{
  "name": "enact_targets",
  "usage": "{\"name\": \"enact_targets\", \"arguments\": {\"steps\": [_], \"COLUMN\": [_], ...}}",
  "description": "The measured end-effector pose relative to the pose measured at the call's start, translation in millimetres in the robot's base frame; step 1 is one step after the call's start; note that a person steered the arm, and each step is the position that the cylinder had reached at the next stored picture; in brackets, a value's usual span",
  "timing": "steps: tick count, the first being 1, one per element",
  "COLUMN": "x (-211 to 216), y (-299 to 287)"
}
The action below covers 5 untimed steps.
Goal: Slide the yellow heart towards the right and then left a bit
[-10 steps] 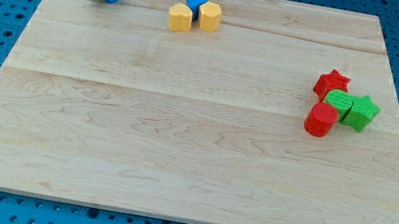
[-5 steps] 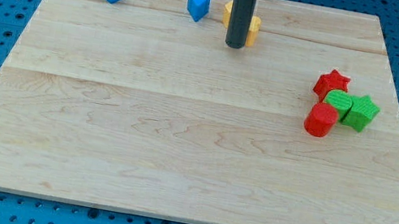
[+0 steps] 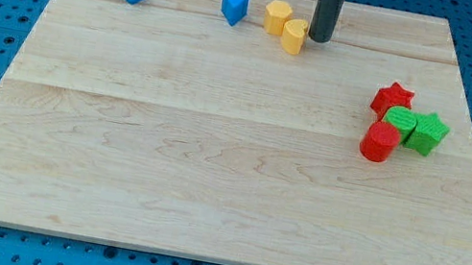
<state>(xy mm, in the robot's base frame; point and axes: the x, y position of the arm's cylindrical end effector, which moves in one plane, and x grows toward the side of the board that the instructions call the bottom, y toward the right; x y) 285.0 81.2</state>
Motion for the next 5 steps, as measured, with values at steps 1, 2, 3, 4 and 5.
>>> {"name": "enact_targets", "arguments": {"steps": [1, 2, 3, 4, 5], "x": [13.5, 7.2, -3.5, -3.6, -20.6], "y": [-57.2, -123.4, -160.5, -144.0, -159.3]}}
